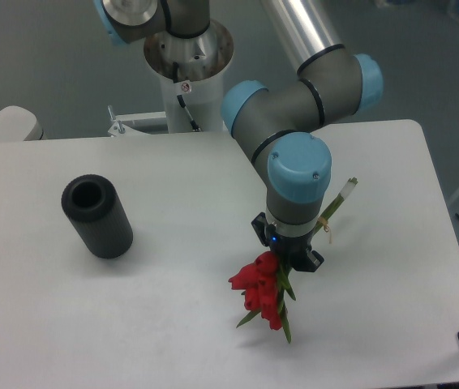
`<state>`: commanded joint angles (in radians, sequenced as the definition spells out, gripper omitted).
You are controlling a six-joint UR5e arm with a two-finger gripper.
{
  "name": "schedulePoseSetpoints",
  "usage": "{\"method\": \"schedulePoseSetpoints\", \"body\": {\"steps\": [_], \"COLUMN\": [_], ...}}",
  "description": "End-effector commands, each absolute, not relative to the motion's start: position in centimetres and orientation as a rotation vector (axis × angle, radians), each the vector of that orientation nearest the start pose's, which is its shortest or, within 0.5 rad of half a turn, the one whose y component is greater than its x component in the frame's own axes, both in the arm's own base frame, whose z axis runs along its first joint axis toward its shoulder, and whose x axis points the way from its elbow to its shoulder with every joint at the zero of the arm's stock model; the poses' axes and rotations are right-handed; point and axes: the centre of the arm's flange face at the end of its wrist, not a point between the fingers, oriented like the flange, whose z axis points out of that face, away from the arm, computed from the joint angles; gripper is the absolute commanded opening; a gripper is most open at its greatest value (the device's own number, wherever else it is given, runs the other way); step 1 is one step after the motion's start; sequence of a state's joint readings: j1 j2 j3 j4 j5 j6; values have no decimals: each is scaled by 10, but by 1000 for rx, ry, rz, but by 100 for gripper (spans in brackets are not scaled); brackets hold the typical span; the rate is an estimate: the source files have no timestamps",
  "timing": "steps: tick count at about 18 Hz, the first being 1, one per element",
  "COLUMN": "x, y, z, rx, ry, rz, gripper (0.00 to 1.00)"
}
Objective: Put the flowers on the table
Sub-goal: 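Lower the held red tulip bunch toward the table surface with the gripper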
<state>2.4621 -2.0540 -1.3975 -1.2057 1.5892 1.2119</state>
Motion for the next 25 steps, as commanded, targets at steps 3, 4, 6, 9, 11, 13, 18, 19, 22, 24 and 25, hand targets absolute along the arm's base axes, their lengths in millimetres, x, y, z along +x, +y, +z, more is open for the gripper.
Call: {"method": "schedulePoseSetpoints", "body": {"steps": [3,4,6,9,11,13,18,19,22,24,25], "x": [-436,-436,-436,-434,-431,-430,-420,-415,-404,-400,-399], "y": [536,538,539,547,550,554,580,585,588,584,584], "z": [323,321,319,302,296,288,257,251,235,230,229], "rx": [-3090,-3091,-3090,-3089,-3092,-3094,-3067,-3065,-3078,-3080,-3082], "ry": [525,528,530,548,556,566,619,629,639,650,655], "rz": [97,93,90,53,42,27,53,56,22,7,1], "gripper": [0,0,0,0,0,0,0,0,5,13,23]}}
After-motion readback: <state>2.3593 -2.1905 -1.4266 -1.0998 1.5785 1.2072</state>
